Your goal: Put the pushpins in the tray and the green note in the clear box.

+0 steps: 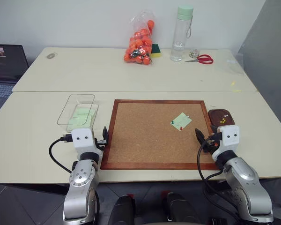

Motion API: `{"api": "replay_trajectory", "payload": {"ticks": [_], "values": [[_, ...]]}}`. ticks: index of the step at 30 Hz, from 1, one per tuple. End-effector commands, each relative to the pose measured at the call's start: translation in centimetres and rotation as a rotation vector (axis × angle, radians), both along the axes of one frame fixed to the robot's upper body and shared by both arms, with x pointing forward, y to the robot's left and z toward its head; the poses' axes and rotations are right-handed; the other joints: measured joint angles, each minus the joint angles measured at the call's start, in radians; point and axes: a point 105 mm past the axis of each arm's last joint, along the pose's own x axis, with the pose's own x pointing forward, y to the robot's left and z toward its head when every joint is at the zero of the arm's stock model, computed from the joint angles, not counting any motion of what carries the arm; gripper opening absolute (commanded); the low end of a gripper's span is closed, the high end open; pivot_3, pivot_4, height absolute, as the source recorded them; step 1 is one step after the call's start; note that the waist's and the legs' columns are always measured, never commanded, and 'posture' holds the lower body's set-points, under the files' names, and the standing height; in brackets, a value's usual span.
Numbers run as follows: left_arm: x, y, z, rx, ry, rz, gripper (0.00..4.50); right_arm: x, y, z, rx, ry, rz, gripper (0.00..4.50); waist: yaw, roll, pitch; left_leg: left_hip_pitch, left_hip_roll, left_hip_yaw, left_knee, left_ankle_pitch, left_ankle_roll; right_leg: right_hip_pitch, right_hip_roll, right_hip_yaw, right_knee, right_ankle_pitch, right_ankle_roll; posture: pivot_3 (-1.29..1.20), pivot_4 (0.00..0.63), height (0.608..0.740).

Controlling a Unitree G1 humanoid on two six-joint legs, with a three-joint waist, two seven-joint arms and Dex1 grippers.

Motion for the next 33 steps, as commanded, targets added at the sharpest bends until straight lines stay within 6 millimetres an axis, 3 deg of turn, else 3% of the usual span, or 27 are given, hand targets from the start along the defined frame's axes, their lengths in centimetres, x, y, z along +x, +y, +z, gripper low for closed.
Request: {"api": "replay_trajectory", "payload": {"ticks": [1, 9, 14, 25, 29, 33], "values": [[0.1, -0.1, 1.4, 0.007, -0.058, -0.014, 3.69, 0.0, -0.1, 1.0, 0.007, -0.047, -0.002, 3.28, 0.000, 0.000, 0.000, 0.000, 0.000, 0.000, 0.000, 0.000, 0.000, 0.000, 0.000, 0.000, 0.000, 0.000, 0.000, 0.00, 0.150, 0.740], [0.8, -3.4, 2.6, 0.021, -0.082, -0.278, 3.69, 0.1, 0.0, 1.1, 0.007, -0.050, 0.003, 3.28, 0.000, 0.000, 0.000, 0.000, 0.000, 0.000, 0.000, 0.000, 0.000, 0.000, 0.000, 0.000, 0.000, 0.000, 0.000, 0.00, 0.150, 0.740], [1.2, -5.1, 4.2, 0.038, -0.125, -0.464, 4.49, 0.3, -0.1, 1.4, 0.001, -0.058, 0.012, 3.28, -0.001, 0.000, 0.000, 0.000, 0.000, 0.000, 0.000, 0.000, 0.000, 0.000, 0.000, 0.000, 0.000, 0.000, 0.000, 0.00, 0.150, 0.740], [0.0, -11.1, 3.6, 0.093, 0.018, -1.110, 4.49, 2.3, 0.3, 2.6, -0.062, -0.076, 0.158, 3.28, -0.001, 0.000, 0.000, 0.000, -0.001, 0.000, 0.000, 0.000, 0.000, 0.000, 0.001, -0.001, 0.001, 0.000, 0.000, 0.00, 0.150, 0.740], [1.2, -12.1, 2.8, 0.160, 0.035, -1.200, 4.49, 3.5, 0.3, 2.9, -0.084, -0.085, 0.207, 3.28, -0.001, 0.000, 0.000, 0.001, -0.001, 0.001, 0.000, 0.000, 0.000, 0.000, 0.001, -0.001, 0.001, 0.000, 0.000, 0.00, 0.150, 0.740], [2.4, -12.7, 2.5, 0.170, 0.019, -1.246, 3.82, 4.5, 0.4, 3.2, -0.097, -0.097, 0.231, 3.28, 0.000, 0.000, 0.000, 0.000, -0.002, 0.000, 0.000, 0.000, 0.000, 0.000, 0.001, -0.002, 0.001, 0.000, 0.000, 0.00, 0.150, 0.740]]}}
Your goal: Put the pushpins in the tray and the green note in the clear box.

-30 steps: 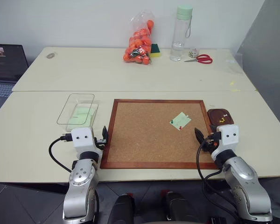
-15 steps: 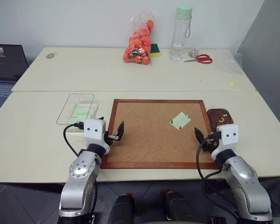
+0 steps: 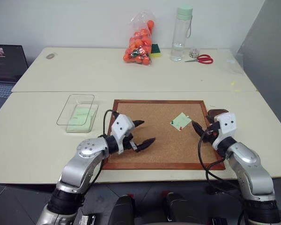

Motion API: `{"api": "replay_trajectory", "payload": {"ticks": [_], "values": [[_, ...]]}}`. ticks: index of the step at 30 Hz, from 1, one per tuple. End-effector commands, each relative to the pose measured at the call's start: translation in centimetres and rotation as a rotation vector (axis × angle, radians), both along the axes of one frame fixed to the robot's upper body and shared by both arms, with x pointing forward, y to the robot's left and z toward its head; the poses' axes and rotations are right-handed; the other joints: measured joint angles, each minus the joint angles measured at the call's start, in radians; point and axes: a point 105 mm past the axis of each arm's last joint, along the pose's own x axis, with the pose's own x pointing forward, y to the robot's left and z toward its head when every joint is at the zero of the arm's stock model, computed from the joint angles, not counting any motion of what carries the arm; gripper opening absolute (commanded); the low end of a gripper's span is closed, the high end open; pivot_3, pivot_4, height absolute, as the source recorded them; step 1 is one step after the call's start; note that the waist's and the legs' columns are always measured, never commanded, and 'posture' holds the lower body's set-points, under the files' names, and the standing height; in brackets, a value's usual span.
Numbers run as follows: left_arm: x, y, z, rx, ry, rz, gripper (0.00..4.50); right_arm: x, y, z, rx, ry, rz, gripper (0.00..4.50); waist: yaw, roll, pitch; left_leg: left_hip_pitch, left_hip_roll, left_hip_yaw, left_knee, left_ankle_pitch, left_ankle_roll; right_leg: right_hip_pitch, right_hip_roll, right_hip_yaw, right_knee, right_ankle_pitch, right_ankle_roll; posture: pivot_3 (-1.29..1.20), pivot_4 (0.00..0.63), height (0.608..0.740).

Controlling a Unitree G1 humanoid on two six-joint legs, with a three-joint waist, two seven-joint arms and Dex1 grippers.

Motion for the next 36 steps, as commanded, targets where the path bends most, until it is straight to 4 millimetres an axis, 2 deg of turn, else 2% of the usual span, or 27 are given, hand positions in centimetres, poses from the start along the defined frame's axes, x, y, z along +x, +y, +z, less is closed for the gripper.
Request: {"api": "replay_trajectory", "payload": {"ticks": [1, 3, 4, 10, 20, 25, 31, 34, 36], "values": [[0.7, -1.0, 0.5, -0.007, -0.051, -0.064, 3.62, 0.7, 0.2, 1.3, -0.009, -0.057, 0.034, 3.28, 0.000, 0.000, 0.000, 0.000, 0.000, 0.000, 0.000, 0.000, 0.000, 0.000, 0.000, 0.000, 0.000, 0.000, 0.000, 0.00, 0.150, 0.740], [1.1, -1.2, 0.4, -0.009, -0.054, -0.074, 3.12, 1.0, 0.1, 1.1, -0.008, -0.052, 0.037, 3.28, -0.001, 0.000, 0.000, 0.000, 0.000, 0.000, 0.000, 0.000, 0.000, 0.000, 0.000, 0.001, 0.000, 0.000, 0.000, 0.00, 0.150, 0.740], [1.2, -1.4, 0.3, -0.010, -0.055, -0.079, 3.05, 1.2, 0.1, 1.0, -0.007, -0.048, 0.040, 3.28, -0.001, 0.000, 0.000, 0.000, 0.000, 0.000, 0.000, 0.000, 0.000, 0.000, 0.000, 0.001, 0.000, 0.000, 0.000, 0.00, 0.150, 0.740], [1.4, -2.2, 0.0, -0.019, -0.055, -0.111, 1.93, 1.5, 1.1, 0.1, 0.003, -0.021, 0.096, 3.28, -0.001, 0.000, 0.000, -0.001, 0.000, 0.000, 0.000, 0.000, 0.000, 0.000, 0.000, 0.001, 0.000, 0.000, 0.000, 0.00, 0.150, 0.740], [1.8, -2.5, -0.6, -0.007, -0.043, -0.119, 0.08, 2.4, 2.3, -0.4, 0.007, -0.014, 0.138, 3.28, -0.001, 0.000, 0.000, -0.001, 0.000, 0.000, 0.000, 0.000, 0.000, 0.000, 0.000, 0.001, 0.000, 0.000, 0.000, 0.00, 0.150, 0.740], [1.5, -2.6, -1.2, 0.006, -0.016, -0.129, 0.08, 2.9, 2.6, -0.5, 0.010, -0.014, 0.147, 3.28, -0.001, 0.000, 0.000, -0.001, 0.000, 0.000, 0.001, 0.000, 0.000, 0.000, 0.000, 0.001, 0.000, 0.000, 0.000, 0.00, 0.150, 0.740], [1.4, -2.7, -3.2, 0.070, 0.040, -0.123, 0.08, 3.5, 2.4, -1.1, 0.012, 0.007, 0.133, 3.28, -0.001, 0.000, 0.000, 0.000, 0.000, 0.000, 0.001, 0.000, 0.000, 0.000, 0.000, 0.001, 0.000, 0.000, 0.000, 0.00, 0.150, 0.740], [0.9, -2.6, -5.6, 0.129, 0.103, -0.123, 0.08, 3.9, 2.4, -1.2, 0.019, 0.010, 0.127, 3.28, -0.001, 0.001, 0.000, 0.000, 0.000, 0.000, 0.001, 0.000, 0.000, 0.000, 0.000, 0.001, 0.000, 0.000, 0.000, 0.00, 0.150, 0.740], [0.9, -2.5, -6.1, 0.137, 0.123, -0.118, 0.08, 4.0, 2.5, -1.2, 0.021, 0.010, 0.127, 3.28, -0.001, 0.002, -0.001, 0.000, 0.000, 0.000, 0.001, 0.000, 0.000, 0.001, 0.000, 0.001, 0.001, 0.000, 0.000, 0.00, 0.150, 0.740]]}}
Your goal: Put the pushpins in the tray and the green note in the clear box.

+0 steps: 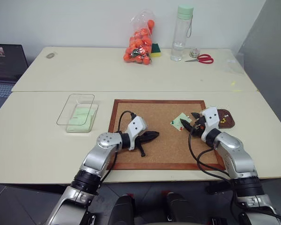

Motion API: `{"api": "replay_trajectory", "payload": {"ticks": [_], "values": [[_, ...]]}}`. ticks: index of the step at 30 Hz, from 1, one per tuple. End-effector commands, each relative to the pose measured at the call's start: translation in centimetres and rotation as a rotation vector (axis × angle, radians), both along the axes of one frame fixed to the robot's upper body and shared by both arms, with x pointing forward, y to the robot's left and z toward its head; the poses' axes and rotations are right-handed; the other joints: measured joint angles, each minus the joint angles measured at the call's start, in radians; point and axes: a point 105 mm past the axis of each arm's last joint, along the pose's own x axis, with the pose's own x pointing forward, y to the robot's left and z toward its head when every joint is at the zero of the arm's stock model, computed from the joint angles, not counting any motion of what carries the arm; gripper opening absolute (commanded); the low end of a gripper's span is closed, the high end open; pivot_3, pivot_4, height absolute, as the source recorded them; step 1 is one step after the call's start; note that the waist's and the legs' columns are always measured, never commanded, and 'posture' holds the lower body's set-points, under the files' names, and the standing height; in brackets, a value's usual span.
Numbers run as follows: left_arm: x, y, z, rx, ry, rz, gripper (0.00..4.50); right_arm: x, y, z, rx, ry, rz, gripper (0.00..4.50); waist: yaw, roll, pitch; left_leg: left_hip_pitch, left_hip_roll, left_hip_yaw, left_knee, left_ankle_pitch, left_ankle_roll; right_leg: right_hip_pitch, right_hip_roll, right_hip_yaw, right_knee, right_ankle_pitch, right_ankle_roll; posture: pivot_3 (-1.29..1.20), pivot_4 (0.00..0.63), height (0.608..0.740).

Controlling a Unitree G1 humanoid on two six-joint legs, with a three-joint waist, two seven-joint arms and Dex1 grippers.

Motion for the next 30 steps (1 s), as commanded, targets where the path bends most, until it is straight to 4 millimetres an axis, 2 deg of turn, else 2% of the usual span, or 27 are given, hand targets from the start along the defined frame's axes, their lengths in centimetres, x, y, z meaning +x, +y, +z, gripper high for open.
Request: {"api": "replay_trajectory", "payload": {"ticks": [1, 5, 12, 15, 19, 20, 26, 28, 30], "values": [[-0.5, 0.1, -2.5, 0.053, 0.081, 0.003, 0.08, 0.6, 0.3, 1.7, 0.010, -0.066, 0.007, 3.28, 0.000, 0.001, -0.001, 0.000, 0.000, 0.000, 0.000, 0.000, 0.000, 0.000, 0.000, 0.000, 0.000, 0.000, 0.000, 0.00, 0.150, 0.740], [-0.6, 0.1, -2.7, 0.064, 0.071, -0.005, 0.08, 0.9, 0.3, 1.6, 0.021, -0.061, 0.005, 3.28, 0.000, 0.003, -0.002, 0.001, 0.000, 0.000, 0.001, 0.000, 0.000, 0.001, 0.000, 0.000, 0.000, 0.000, 0.001, 0.00, 0.150, 0.740], [-0.3, -0.3, -1.4, 0.025, 0.035, 0.005, 0.08, 1.3, 0.3, 1.3, 0.041, -0.044, -0.005, 3.28, 0.000, 0.005, -0.003, 0.001, 0.000, 0.000, 0.001, 0.000, 0.000, 0.001, 0.000, 0.001, 0.000, 0.001, 0.001, 0.00, 0.150, 0.740], [-0.4, -0.4, -1.1, 0.011, 0.035, 0.001, 0.00, 1.5, 0.2, 1.2, 0.045, -0.039, -0.012, 2.80, 0.000, 0.005, -0.003, 0.001, 0.000, 0.000, 0.001, 0.000, 0.000, 0.001, 0.000, 0.001, 0.000, 0.001, 0.001, 0.00, 0.150, 0.740], [-0.4, -0.4, -1.1, 0.010, 0.038, 0.005, 0.00, 1.6, 0.2, 1.2, 0.048, -0.039, -0.018, 1.80, 0.000, 0.005, -0.003, 0.001, 0.000, 0.000, 0.001, 0.000, 0.000, 0.001, 0.000, 0.001, 0.000, 0.001, 0.001, 0.00, 0.150, 0.740], [-0.4, -0.3, -1.2, 0.011, 0.039, 0.006, 0.00, 1.7, 0.1, 1.2, 0.051, -0.041, -0.020, 1.70, 0.000, 0.005, -0.003, 0.001, 0.000, 0.000, 0.001, 0.000, 0.000, 0.001, 0.000, 0.001, 0.000, 0.001, 0.001, 0.00, 0.150, 0.740], [-0.5, -0.2, -1.2, 0.015, 0.040, 0.009, 0.00, 1.8, 0.0, 1.3, 0.055, -0.044, -0.026, 0.41, -0.001, 0.005, -0.003, 0.001, 0.000, 0.000, 0.001, 0.000, 0.000, 0.001, 0.000, 0.001, 0.000, 0.001, 0.001, 0.00, 0.150, 0.740], [-0.5, -0.2, -1.2, 0.016, 0.039, 0.009, 0.00, 1.8, 0.0, 1.3, 0.057, -0.045, -0.028, 0.08, -0.001, 0.005, -0.003, 0.001, 0.000, 0.000, 0.001, 0.000, 0.000, 0.001, 0.000, 0.001, 0.000, 0.001, 0.001, 0.00, 0.150, 0.740], [-0.5, -0.2, -1.1, 0.015, 0.037, 0.009, 0.00, 1.8, 0.0, 1.2, 0.058, -0.045, -0.029, 0.04, -0.001, 0.005, -0.003, 0.001, 0.000, 0.000, 0.001, 0.000, 0.000, 0.001, 0.000, 0.001, 0.000, 0.001, 0.001, 0.00, 0.150, 0.740]]}}
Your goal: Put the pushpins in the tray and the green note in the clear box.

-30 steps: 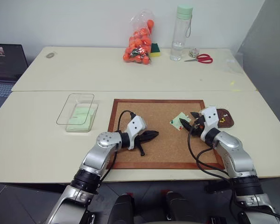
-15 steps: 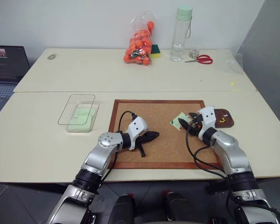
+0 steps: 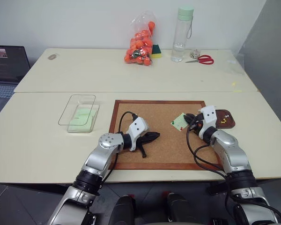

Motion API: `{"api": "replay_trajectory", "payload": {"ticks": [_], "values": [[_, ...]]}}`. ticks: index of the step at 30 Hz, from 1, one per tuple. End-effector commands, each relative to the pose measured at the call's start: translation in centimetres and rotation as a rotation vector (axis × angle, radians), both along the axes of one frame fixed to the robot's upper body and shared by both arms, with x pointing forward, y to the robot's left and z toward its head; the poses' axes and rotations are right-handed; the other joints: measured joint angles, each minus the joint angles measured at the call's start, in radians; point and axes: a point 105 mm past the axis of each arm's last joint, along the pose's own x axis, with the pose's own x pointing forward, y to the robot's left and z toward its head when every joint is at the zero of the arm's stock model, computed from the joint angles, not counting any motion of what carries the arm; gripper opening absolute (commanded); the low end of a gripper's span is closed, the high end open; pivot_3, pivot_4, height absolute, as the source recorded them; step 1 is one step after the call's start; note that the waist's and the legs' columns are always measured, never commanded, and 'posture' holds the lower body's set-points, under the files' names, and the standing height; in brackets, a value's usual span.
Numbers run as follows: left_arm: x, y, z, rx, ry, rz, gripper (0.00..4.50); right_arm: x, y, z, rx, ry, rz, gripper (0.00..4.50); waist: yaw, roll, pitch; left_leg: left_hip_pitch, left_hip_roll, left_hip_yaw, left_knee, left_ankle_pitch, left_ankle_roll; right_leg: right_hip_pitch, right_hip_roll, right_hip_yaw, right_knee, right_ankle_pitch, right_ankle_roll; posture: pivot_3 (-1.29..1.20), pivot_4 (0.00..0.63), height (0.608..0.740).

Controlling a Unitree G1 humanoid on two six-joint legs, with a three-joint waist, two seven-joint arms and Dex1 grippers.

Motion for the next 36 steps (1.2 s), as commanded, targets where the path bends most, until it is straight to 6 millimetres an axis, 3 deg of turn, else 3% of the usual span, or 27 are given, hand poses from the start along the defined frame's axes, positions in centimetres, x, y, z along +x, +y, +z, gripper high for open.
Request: {"api": "replay_trajectory", "payload": {"ticks": [1, 7, 13, 18, 36], "values": [[-0.6, -0.1, -0.9, 0.013, 0.036, -0.008, 0.00, 0.3, 0.3, 1.5, 0.015, -0.058, 0.014, 0.04, 0.000, 0.000, 0.000, 0.000, 0.000, 0.000, 0.000, 0.000, 0.000, 0.000, 0.000, 0.000, 0.000, 0.000, 0.000, 0.00, 0.150, 0.740], [-0.6, -0.2, -1.0, 0.015, 0.039, -0.011, 0.00, 0.4, 0.0, 1.7, 0.012, -0.072, -0.010, 0.04, 0.000, 0.000, 0.000, 0.000, 0.000, 0.000, 0.000, 0.000, 0.000, 0.000, 0.000, 0.000, 0.000, 0.000, 0.000, 0.00, 0.150, 0.740], [-0.7, -0.4, -1.2, 0.011, 0.052, -0.008, 0.00, 0.0, 0.2, 3.9, 0.019, -0.166, 0.003, 0.04, 0.000, 0.000, 0.000, 0.000, 0.000, 0.000, 0.000, 0.000, 0.000, 0.000, 0.000, 0.000, 0.000, 0.000, 0.000, 0.00, 0.150, 0.740], [-0.6, -0.5, -1.1, 0.010, 0.048, -0.015, 0.00, -0.4, 0.6, 4.7, -0.010, -0.201, 0.026, 0.04, 0.000, 0.000, 0.000, 0.000, 0.000, 0.000, 0.000, 0.000, 0.000, 0.000, 0.000, 0.000, 0.000, 0.000, 0.000, 0.00, 0.150, 0.740], [-0.5, -0.8, -1.1, 0.004, 0.047, -0.019, 0.00, -1.1, -1.0, 4.9, -0.008, -0.193, -0.038, 0.04, 0.002, 0.000, 0.000, 0.000, 0.000, 0.000, 0.000, 0.000, 0.000, 0.000, -0.001, 0.001, 0.000, 0.000, 0.000, 0.00, 0.150, 0.740]]}}
